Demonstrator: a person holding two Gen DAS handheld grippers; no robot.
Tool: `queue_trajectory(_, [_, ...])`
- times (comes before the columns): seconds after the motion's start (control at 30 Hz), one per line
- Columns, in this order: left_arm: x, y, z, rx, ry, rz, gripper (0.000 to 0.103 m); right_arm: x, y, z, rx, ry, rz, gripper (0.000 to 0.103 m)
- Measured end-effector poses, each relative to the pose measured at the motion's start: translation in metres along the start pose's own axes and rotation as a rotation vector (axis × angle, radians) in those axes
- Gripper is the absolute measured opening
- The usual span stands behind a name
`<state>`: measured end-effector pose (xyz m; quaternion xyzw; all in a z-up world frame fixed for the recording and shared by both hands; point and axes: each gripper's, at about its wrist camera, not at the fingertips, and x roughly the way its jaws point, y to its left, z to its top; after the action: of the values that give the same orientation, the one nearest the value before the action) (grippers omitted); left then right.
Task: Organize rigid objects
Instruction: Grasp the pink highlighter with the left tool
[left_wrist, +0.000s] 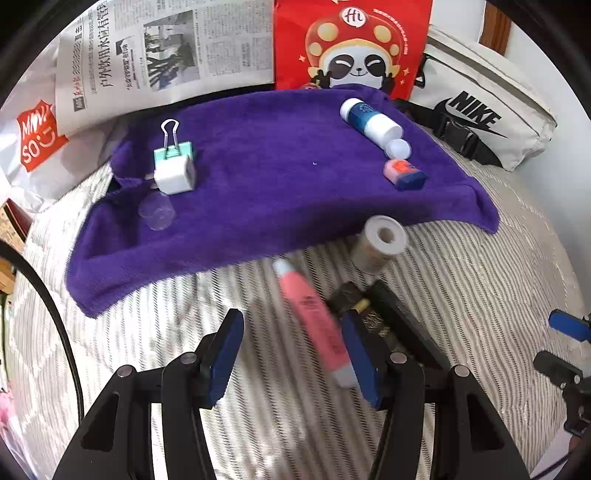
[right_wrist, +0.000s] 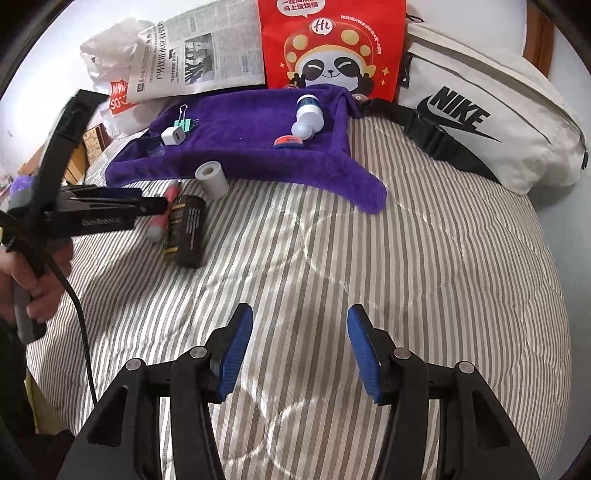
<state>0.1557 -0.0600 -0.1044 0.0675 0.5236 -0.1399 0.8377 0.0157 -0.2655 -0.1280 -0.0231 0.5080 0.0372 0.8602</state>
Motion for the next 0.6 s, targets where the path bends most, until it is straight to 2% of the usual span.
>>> queue_trajectory(0.2, [-0.001, -0.003, -0.013, 0.054, 0.013, 0.103, 0.054, 0.001, -0.003, -0.009, 0.010, 0.006, 0.010, 0.054])
queue_trajectory(0.43, [0.003, 0.006, -0.012, 0.012, -0.018, 0.055, 0.052, 0.007, 0.000, -0.012, 0.002, 0.025, 0.018, 0.054])
queue_trajectory(0.47, [0.004, 0.004, -0.011, 0.017, -0.029, 0.046, 0.045, 0.007, 0.002, -0.012, -0.001, 0.025, 0.016, 0.054])
queue_trajectory(0.5, [0.005, 0.003, -0.010, 0.021, -0.037, 0.027, 0.030, 0.007, 0.002, -0.013, -0.001, 0.027, 0.017, 0.054])
queue_trajectory(0.53, [0.004, 0.001, -0.011, 0.021, -0.044, 0.000, 0.022, 0.007, 0.002, -0.014, 0.001, 0.029, 0.019, 0.054])
queue_trajectory(0.57, [0.004, -0.001, -0.012, 0.022, -0.049, 0.003, 0.017, 0.008, 0.002, -0.014, 0.004, 0.032, 0.021, 0.054])
queue_trajectory(0.6, [0.004, -0.004, -0.013, 0.034, -0.057, 0.018, 0.017, 0.009, 0.002, -0.015, 0.008, 0.034, 0.022, 0.054])
